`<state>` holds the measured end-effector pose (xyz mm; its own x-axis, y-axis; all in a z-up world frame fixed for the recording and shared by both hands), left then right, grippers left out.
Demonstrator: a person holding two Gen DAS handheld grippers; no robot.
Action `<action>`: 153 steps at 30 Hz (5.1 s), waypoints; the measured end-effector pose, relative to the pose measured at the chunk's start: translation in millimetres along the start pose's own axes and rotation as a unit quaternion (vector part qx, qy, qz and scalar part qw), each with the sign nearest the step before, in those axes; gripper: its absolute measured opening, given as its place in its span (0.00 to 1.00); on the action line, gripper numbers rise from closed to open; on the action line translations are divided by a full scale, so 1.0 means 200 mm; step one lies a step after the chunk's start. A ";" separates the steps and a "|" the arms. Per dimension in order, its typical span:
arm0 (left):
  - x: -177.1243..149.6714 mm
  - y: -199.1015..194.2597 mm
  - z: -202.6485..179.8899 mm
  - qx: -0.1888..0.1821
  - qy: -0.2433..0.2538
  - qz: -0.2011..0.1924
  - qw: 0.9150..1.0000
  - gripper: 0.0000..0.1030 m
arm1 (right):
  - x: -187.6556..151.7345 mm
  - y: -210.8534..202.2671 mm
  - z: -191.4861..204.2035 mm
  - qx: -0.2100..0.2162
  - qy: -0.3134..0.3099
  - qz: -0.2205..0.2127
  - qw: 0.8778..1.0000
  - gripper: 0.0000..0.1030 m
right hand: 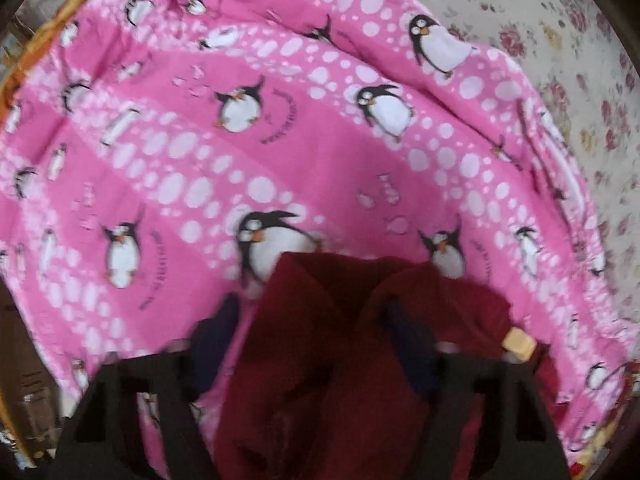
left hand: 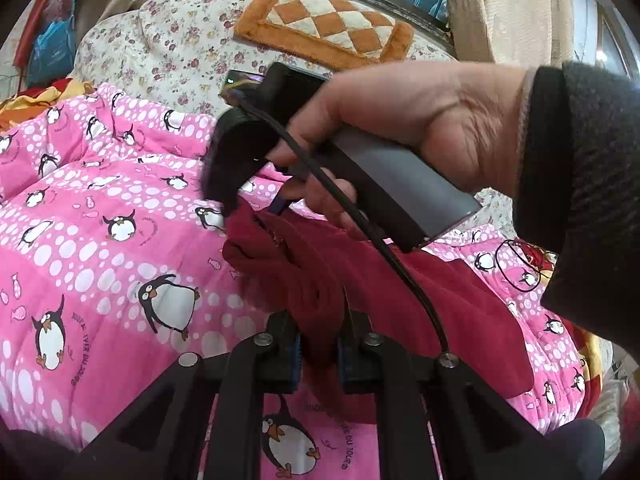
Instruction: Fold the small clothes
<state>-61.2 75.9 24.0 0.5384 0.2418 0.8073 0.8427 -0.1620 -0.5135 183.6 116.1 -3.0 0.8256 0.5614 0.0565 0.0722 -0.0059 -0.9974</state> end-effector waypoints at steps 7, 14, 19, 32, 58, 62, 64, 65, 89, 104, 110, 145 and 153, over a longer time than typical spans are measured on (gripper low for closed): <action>0.00 -0.05 -0.08 -0.018 0.027 -0.022 0.999 0.00 | -0.10 -0.20 -0.31 0.089 0.052 -0.067 0.992 0.14; 0.03 -0.13 -0.26 -0.065 0.089 -0.060 0.992 0.00 | -0.38 -0.44 -0.69 0.200 0.133 -0.166 0.957 0.13; 0.00 -0.12 -0.51 -0.100 0.160 -0.049 0.981 0.00 | -0.72 -0.52 -1.02 0.265 0.190 -0.238 0.915 0.13; -0.22 0.20 -1.19 -0.129 0.255 0.044 0.957 0.00 | -1.12 -0.25 -1.70 0.292 0.246 -0.246 0.891 0.13; -0.21 0.23 -0.72 -0.015 0.146 0.126 0.981 0.00 | -1.60 -0.48 -1.13 0.131 -0.018 -0.336 0.932 0.61; -0.26 0.30 -0.69 -0.030 0.120 0.172 0.977 0.00 | -1.62 -0.21 -1.12 0.047 -0.030 -0.248 0.967 0.58; -0.20 0.26 -0.70 -0.030 0.112 0.171 0.978 0.00 | -1.64 -0.26 -1.15 0.062 -0.028 -0.261 0.963 0.57; -0.15 0.23 -0.70 -0.030 0.108 0.159 0.981 0.00 | -1.64 -0.30 -1.17 0.073 -0.017 -0.268 0.960 0.55; 0.28 1.23 -0.68 0.009 0.004 0.202 0.979 0.00 | -1.15 -0.12 -1.43 -0.013 0.214 -0.239 0.947 0.24; 0.39 0.85 -0.58 -0.099 0.062 0.171 0.978 0.52 | -1.56 -0.37 -1.69 0.091 0.295 -0.393 0.866 0.68; 0.19 0.78 -0.38 -0.151 0.060 0.180 0.970 0.57 | -1.70 -0.22 -1.80 0.246 0.336 -0.353 0.838 0.72; 0.06 0.73 -0.44 -0.186 0.039 0.163 0.968 0.16 | -1.51 -0.01 -1.53 0.239 0.238 -0.308 0.890 0.52; 0.26 0.64 -0.28 -0.157 0.034 0.109 0.981 0.11 | -1.36 -0.09 -1.46 0.277 0.237 -0.322 0.874 0.39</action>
<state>75.0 14.9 17.0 0.6953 0.1055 0.7109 0.6579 -0.4916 -0.5705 122.0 -277.7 13.0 0.8616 -0.1056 0.4965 0.4339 0.6606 -0.6127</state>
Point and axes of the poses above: each gripper's, at about its wrist camera, not at the fingertips, and y roughly the way its jaws point, z to its left, x to its top, the point moved 1 cm from there along y, roughly the way its jaws point, and after that the axes turned 5 degrees about y, right-handed, at the moved point
